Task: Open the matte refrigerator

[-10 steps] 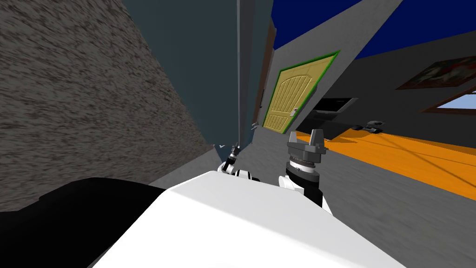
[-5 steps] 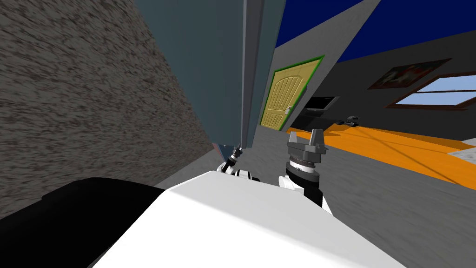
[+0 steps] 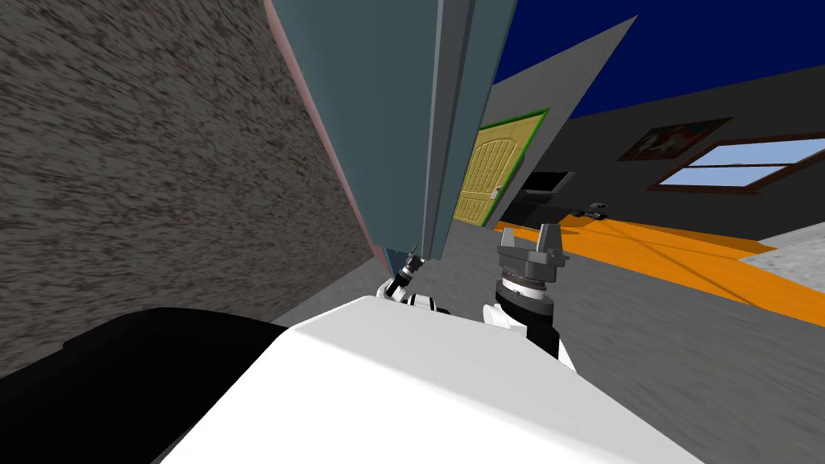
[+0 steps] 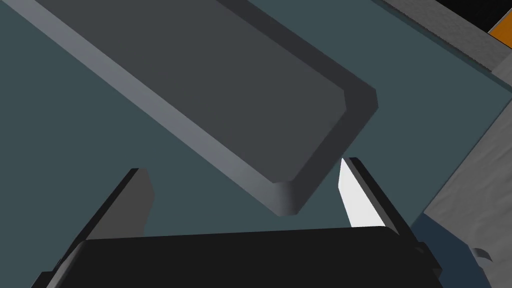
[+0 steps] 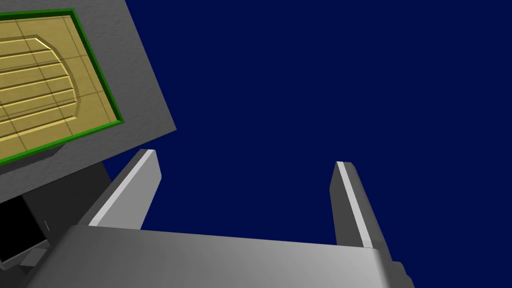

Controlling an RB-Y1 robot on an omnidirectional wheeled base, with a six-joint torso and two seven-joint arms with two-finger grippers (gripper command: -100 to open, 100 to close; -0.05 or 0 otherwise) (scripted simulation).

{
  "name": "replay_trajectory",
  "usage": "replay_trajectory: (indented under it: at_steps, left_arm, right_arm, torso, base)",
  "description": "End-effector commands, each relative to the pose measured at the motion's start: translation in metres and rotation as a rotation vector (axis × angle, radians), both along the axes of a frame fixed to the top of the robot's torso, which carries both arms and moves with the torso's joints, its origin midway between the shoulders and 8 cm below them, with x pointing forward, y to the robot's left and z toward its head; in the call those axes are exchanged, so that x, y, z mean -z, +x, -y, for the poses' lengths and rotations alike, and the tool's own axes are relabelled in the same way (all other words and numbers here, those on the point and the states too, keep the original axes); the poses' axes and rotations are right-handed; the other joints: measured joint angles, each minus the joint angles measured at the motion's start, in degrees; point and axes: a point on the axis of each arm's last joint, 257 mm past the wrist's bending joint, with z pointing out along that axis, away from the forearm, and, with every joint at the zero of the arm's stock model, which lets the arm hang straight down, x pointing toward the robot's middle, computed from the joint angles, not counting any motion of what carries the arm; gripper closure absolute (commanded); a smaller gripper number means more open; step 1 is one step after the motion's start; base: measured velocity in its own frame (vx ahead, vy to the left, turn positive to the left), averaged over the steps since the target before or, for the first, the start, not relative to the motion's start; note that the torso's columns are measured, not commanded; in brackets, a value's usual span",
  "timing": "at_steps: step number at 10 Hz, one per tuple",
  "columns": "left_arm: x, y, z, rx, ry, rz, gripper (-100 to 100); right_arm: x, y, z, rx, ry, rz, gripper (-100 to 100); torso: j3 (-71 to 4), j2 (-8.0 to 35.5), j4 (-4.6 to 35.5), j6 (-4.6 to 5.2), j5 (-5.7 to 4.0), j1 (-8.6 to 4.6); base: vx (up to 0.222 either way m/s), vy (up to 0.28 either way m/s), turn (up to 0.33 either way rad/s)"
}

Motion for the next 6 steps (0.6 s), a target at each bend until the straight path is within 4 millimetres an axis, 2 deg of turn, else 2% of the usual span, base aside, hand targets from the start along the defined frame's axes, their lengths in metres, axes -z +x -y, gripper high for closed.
replay_trajectory:
  at_steps: [1,6]
  left_arm:
    - [-0.014,0.016,0.006,0.002,-0.001,-0.003,-100]
    - [-0.043,0.041,0.016,0.007,-0.004,-0.003,-100]
  right_arm:
    - [0.0,0.0,0.0,0.0,0.0,0.0,0]
    - [0.0,0.0,0.0,0.0,0.0,0.0,0]
  torso:
    - [-0.1,0.0,0.0,-0.04,0.02,0.11]
    - [0.5,0.9,0.6,-0.19,0.12,0.53]
  base:
    - [-0.049,0.006,0.016]
    - [-0.046,0.013,0.003]
